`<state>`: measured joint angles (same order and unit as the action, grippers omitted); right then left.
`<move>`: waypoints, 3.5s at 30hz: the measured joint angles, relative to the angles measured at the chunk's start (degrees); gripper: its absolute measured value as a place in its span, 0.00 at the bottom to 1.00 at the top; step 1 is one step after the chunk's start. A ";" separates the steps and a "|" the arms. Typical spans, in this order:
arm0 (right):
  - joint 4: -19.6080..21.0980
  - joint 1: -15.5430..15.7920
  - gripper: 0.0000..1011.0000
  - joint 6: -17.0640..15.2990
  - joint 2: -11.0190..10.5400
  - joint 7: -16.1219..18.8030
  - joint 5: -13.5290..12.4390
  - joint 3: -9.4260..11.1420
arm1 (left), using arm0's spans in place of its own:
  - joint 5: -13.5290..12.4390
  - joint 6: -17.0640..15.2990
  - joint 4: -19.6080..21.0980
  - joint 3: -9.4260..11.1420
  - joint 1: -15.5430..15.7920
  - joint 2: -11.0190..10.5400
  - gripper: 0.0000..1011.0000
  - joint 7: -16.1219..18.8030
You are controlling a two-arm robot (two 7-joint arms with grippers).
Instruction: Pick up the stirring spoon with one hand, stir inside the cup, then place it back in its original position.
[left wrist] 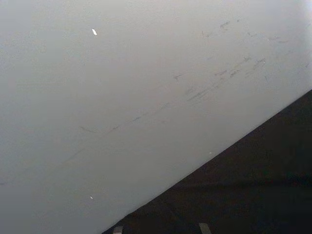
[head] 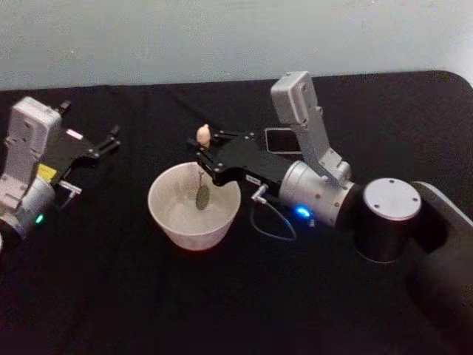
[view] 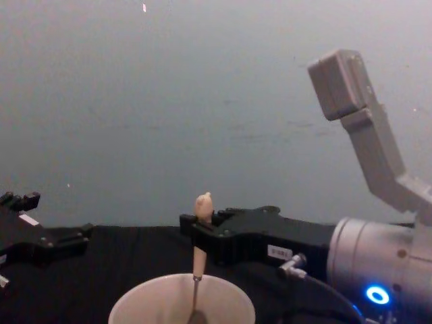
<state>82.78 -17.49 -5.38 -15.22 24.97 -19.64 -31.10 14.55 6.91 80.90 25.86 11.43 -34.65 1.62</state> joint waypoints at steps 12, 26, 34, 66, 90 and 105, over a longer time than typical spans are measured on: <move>3.68 2.44 0.21 -1.49 -3.08 1.14 -1.56 0.84 | 0.00 0.00 0.00 0.00 0.00 0.00 0.99 0.00; 7.70 4.73 0.21 -3.17 -5.92 2.26 -3.25 -0.03 | 0.00 0.00 0.00 0.00 0.00 0.00 0.99 0.00; 8.74 4.88 0.21 -3.28 -6.28 2.85 -4.10 -0.91 | 0.00 0.00 0.00 0.00 0.00 0.00 0.99 0.00; 1.77 -0.38 0.21 -0.96 -1.11 0.04 -2.33 -2.18 | 0.00 0.00 0.00 0.00 0.00 0.00 0.99 0.00; 3.21 0.69 0.21 -1.63 -1.85 -0.01 -2.77 0.18 | 0.00 0.00 0.00 0.00 0.00 0.00 0.99 0.00; 9.76 1.85 0.21 -1.66 -4.08 0.83 -7.28 2.99 | 0.00 0.00 0.00 0.00 0.00 0.00 0.99 0.00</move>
<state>92.54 -15.64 -7.04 -19.30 25.79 -26.92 -28.11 14.55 6.91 80.90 25.86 11.43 -34.65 1.62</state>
